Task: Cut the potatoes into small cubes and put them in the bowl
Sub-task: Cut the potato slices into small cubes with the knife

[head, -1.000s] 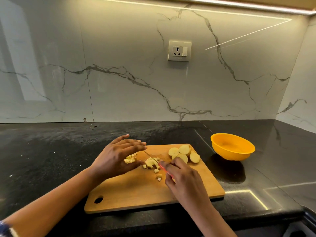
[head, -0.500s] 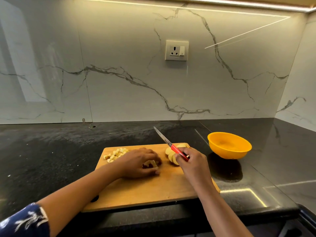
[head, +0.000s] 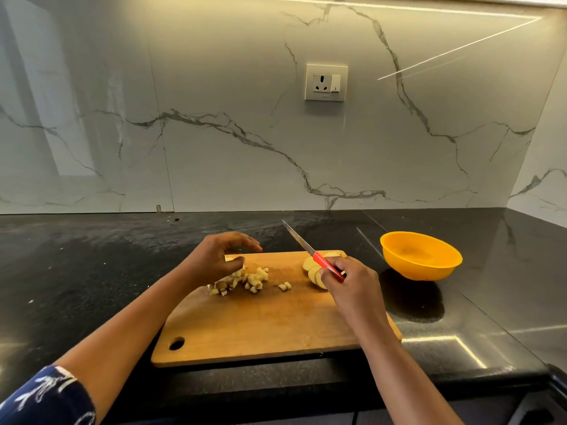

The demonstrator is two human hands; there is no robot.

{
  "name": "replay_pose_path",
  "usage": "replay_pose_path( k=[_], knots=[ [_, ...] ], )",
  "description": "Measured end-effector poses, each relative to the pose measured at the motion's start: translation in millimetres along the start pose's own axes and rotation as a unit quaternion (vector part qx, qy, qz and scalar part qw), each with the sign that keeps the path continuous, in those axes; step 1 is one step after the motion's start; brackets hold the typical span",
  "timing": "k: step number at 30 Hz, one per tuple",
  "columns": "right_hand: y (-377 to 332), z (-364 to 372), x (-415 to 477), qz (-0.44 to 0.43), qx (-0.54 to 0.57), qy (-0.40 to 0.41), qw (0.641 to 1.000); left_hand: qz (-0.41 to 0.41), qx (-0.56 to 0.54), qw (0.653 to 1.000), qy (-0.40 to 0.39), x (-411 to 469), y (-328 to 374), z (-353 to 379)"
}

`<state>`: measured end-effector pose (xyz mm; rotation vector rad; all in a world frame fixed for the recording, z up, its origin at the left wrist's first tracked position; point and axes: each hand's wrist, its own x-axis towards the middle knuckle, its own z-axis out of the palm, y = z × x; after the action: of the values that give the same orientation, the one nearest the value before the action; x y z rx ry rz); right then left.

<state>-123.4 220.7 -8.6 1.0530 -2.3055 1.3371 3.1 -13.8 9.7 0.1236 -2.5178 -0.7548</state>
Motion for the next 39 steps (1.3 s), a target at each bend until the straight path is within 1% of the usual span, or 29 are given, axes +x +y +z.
replay_pose_path(
  k=[2,3,5,6,7,9,11,13,15,17,20,22,25,27,29,31,34,36,38,39],
  knots=[
    [1,0,1,0.003,-0.003,0.001,1.000,-0.003,-0.007,1.000,-0.029,0,9,5],
    [1,1,1,0.004,-0.005,0.001,1.000,-0.001,0.006,0.998,-0.069,1,14,10],
    [1,1,2,0.005,-0.008,0.003,1.000,0.012,0.076,0.981,-0.176,7,21,25],
    [2,1,2,0.005,-0.010,0.004,1.000,0.023,0.118,0.969,-0.215,11,22,30],
    [2,1,2,0.006,-0.012,0.006,1.000,0.036,0.147,0.962,-0.227,15,20,32],
    [3,1,2,0.008,-0.015,0.009,1.000,0.050,0.180,0.961,-0.202,18,14,25],
    [3,1,3,0.009,-0.020,0.009,1.000,0.046,0.201,0.962,-0.180,14,5,13],
    [3,2,3,0.008,-0.024,0.005,1.000,0.036,0.182,0.971,-0.152,6,-1,2],
    [3,2,3,0.006,-0.028,0.002,1.000,0.028,0.135,0.984,-0.110,1,-4,-7],
    [2,2,3,0.006,-0.030,0.001,1.000,0.028,0.119,0.990,-0.065,1,-4,-11],
    [2,0,2,0.007,-0.033,0.000,0.999,0.073,0.131,0.988,-0.026,2,0,-7],
    [2,0,2,0.009,-0.033,0.001,0.999,0.097,0.138,0.985,-0.033,3,7,2],
    [2,0,3,0.011,-0.035,-0.003,0.999,0.094,0.147,0.979,-0.104,9,22,22],
    [2,0,3,0.011,-0.033,-0.001,0.999,0.100,0.173,0.967,-0.157,14,31,36],
    [3,0,2,0.008,-0.027,0.008,1.000,0.107,0.219,0.955,-0.169,16,31,42],
    [3,0,2,0.007,-0.023,0.020,1.000,0.099,0.268,0.948,-0.141,17,23,37],
    [4,1,3,0.004,-0.014,0.033,0.999,0.061,0.320,0.939,-0.112,17,6,23],
    [4,0,2,0.003,-0.013,0.036,0.999,0.041,0.321,0.943,-0.074,14,0,14],
    [5,0,2,0.001,-0.010,0.034,0.999,0.043,0.321,0.946,-0.015,11,0,9],
    [5,0,2,-0.001,-0.008,0.032,0.999,0.051,0.311,0.949,0.000,11,2,10]
  ],
)
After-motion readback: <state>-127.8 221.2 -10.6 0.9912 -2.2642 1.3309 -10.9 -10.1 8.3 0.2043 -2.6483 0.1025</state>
